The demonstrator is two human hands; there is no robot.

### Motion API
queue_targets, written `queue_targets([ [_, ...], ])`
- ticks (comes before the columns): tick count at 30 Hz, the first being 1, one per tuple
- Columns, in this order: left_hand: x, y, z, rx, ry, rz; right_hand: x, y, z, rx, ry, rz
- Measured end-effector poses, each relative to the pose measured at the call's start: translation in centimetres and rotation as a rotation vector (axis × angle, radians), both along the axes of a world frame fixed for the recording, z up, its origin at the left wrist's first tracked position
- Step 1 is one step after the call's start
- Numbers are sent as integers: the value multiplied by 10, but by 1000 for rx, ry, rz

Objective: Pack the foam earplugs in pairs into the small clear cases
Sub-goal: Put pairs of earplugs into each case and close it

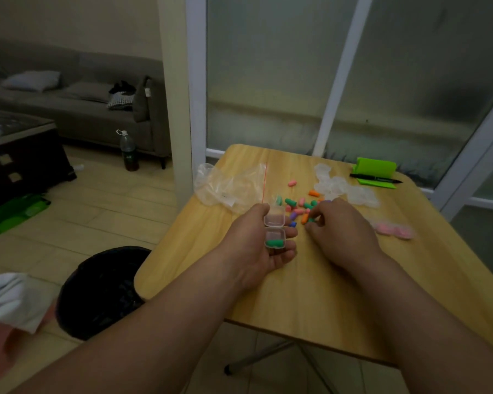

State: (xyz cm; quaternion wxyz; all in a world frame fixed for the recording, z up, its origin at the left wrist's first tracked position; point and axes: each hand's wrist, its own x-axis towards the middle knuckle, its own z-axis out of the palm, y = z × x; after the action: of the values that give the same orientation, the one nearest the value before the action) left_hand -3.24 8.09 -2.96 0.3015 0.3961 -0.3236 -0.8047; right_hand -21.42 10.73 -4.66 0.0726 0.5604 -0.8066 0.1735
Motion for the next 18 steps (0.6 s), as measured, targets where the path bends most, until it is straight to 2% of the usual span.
queue_targets([
  [10, 0, -1, 1, -2, 5, -3, 0, 2, 2, -55, 24, -9],
  [18, -2, 0, 1, -7, -12, -1, 14, 26, 10, -146, -294, 72],
])
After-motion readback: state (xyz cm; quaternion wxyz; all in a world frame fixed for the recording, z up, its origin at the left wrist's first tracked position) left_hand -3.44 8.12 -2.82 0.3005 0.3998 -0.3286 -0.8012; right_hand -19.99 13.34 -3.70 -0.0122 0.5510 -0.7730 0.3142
